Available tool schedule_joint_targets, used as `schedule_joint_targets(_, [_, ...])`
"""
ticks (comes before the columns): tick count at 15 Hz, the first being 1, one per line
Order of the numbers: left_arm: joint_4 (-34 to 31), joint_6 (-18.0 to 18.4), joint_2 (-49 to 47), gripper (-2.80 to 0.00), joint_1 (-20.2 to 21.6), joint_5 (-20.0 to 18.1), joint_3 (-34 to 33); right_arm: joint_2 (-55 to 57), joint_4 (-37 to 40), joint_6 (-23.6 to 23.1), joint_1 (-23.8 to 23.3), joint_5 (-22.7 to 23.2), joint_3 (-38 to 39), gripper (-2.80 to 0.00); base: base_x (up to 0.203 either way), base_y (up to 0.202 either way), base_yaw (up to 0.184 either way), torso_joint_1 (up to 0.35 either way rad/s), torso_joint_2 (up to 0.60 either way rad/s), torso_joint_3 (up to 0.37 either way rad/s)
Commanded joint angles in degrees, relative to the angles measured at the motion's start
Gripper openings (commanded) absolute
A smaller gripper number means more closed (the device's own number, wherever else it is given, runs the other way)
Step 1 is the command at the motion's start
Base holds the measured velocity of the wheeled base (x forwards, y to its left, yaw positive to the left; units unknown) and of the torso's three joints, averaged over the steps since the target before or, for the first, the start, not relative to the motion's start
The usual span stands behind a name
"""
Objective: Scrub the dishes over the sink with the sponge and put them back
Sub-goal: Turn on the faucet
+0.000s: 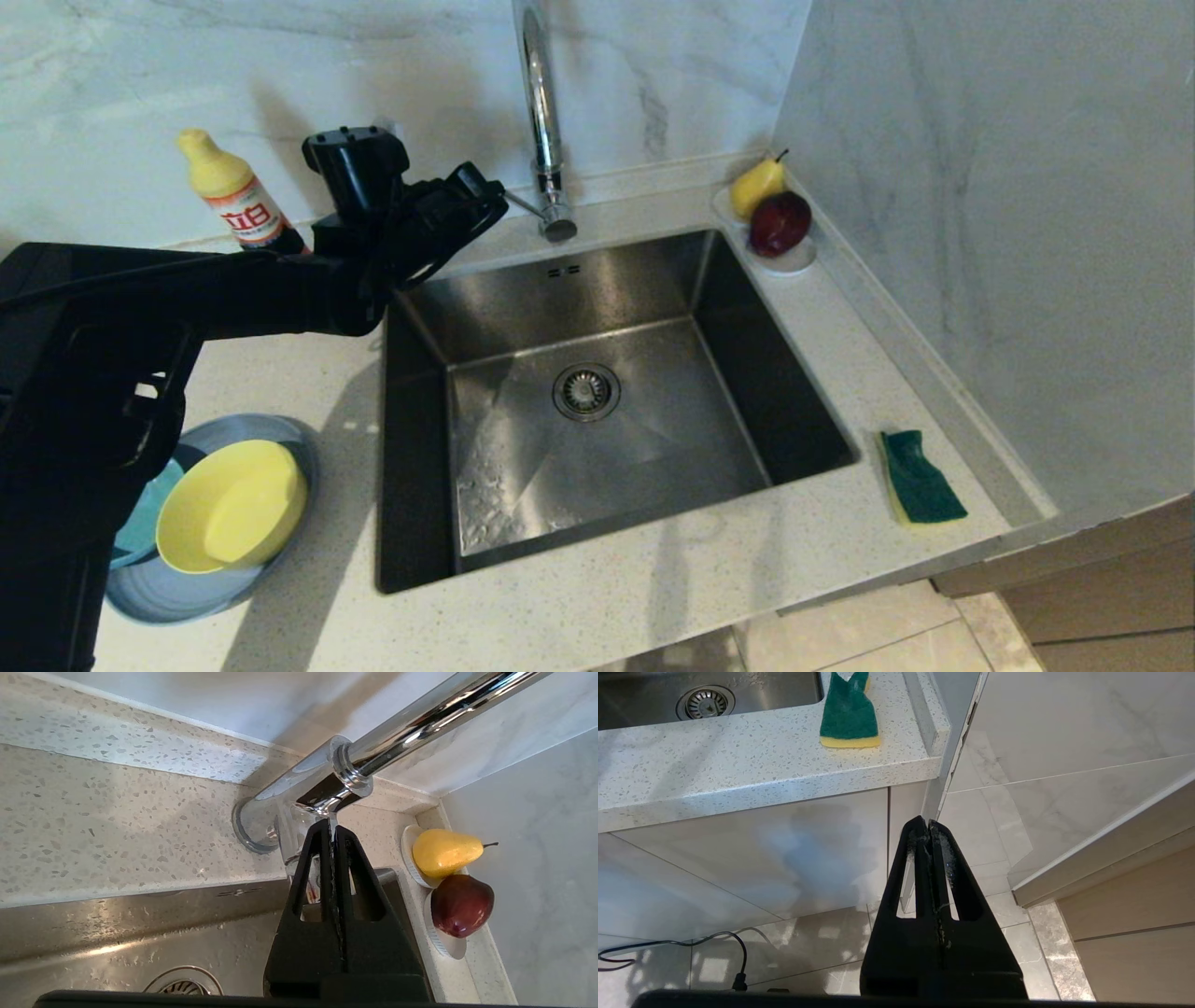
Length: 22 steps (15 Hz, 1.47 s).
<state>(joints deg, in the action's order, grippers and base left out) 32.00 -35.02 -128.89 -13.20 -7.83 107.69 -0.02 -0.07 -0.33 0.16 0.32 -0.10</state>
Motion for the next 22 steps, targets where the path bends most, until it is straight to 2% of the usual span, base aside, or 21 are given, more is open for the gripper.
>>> schedule_joint_targets(1, [0.0, -0.2, 0.2, -2.8, -0.2, 0.0, -0.1, -0.1, 0.0, 0.0, 0.0, 0.0, 0.0, -2.8, 0.0, 0.0, 0.0, 0.0, 0.0, 0.0])
schedule_joint_targets(6, [-0.4, -0.2, 1.8, -2.8, -1.0, 0.1, -2.6, -0.1, 0.0, 0.0, 0.0, 0.0, 0.0, -2.8, 0.0, 0.0, 0.0, 0.0, 0.0, 0.0])
schedule_joint_targets(14, [0.3, -0.1, 7.3, -2.8, -1.1, -0.4, -11.6, -0.1, 0.0, 0.0, 0.0, 0.0, 0.0, -2.8, 0.0, 0.0, 0.0, 0.0, 0.0, 0.0])
schedule_joint_targets(16, [2.2, -0.1, 7.8, -2.8, -1.4, -0.4, -14.1, -0.1, 0.0, 0.0, 0.0, 0.0, 0.0, -2.8, 0.0, 0.0, 0.0, 0.0, 0.0, 0.0])
schedule_joint_targets(19, [3.3, -0.2, 9.4, -2.8, -1.6, -2.8, -19.1, -0.1, 0.0, 0.0, 0.0, 0.0, 0.0, -2.8, 0.0, 0.0, 0.0, 0.0, 0.0, 0.0])
schedule_joint_targets(22, [5.5, -0.2, 9.3, -2.8, -1.8, -3.2, -21.8, -0.1, 0.0, 0.0, 0.0, 0.0, 0.0, -2.8, 0.0, 0.0, 0.0, 0.0, 0.0, 0.0])
